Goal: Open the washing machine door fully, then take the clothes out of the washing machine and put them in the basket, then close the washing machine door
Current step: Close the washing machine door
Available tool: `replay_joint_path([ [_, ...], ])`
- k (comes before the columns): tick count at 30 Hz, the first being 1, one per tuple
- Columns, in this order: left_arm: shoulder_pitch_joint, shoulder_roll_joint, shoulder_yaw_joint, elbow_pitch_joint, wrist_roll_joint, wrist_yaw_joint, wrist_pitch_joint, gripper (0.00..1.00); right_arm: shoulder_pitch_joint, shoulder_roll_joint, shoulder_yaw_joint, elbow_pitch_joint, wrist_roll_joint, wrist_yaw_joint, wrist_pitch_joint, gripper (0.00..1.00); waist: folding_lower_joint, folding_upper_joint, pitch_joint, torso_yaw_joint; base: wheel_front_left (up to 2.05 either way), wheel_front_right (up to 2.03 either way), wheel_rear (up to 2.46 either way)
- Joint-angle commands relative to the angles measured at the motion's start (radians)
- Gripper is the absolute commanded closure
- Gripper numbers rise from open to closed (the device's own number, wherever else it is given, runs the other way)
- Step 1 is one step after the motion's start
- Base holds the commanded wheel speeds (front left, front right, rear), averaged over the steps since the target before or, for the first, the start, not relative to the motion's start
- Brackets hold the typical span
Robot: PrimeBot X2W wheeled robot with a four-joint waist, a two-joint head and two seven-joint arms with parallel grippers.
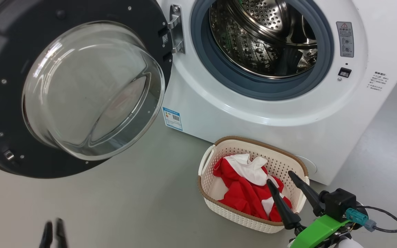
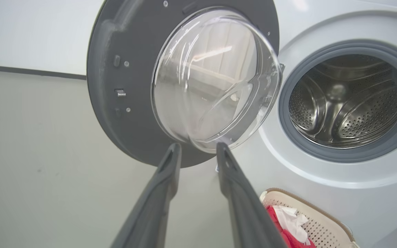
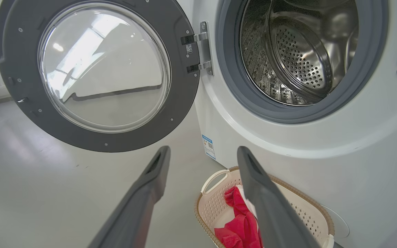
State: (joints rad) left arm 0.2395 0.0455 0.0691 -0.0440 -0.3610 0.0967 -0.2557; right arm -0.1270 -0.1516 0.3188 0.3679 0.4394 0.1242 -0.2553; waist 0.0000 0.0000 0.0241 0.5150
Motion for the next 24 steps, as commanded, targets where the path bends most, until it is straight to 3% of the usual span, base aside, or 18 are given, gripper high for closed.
replay_joint_path([
  [1, -0.059, 0.005, 0.049, -0.045, -0.011, -0.014, -0.006, 1.00, -0.025, -0.002, 0.017, -0.023, 0.005, 0.007, -0.006, 0.00, 0.0000, 0.0000, 0.002, 0.000, 0.00, 0.00, 0.00],
  [6, -0.164, 0.016, 0.182, -0.139, 0.018, -0.113, -0.006, 1.00, -0.014, 0.004, 0.003, -0.027, 0.001, 0.007, -0.006, 0.00, 0.0000, 0.0000, 0.008, -0.002, 0.00, 0.00, 0.00],
  [12, -0.381, 0.154, 0.329, -0.168, 0.041, -0.198, -0.006, 1.00, 0.005, 0.005, -0.024, -0.040, -0.010, 0.007, -0.006, 0.00, 0.0000, 0.0000, 0.025, -0.007, 0.00, 0.00, 0.00],
  [18, -0.646, 0.350, 0.379, -0.026, -0.035, -0.224, -0.006, 1.00, 0.017, 0.006, -0.056, -0.053, -0.023, 0.007, -0.006, 0.00, 0.0000, 0.0000, 0.047, -0.010, 0.00, 0.00, 0.00],
  [24, -0.900, 0.498, 0.363, 0.266, -0.282, -0.227, 0.002, 1.00, 0.027, 0.011, -0.088, -0.071, -0.037, 0.007, -0.006, 0.00, 0.0000, 0.0000, 0.069, -0.011, 0.00, 0.00, 0.00],
])
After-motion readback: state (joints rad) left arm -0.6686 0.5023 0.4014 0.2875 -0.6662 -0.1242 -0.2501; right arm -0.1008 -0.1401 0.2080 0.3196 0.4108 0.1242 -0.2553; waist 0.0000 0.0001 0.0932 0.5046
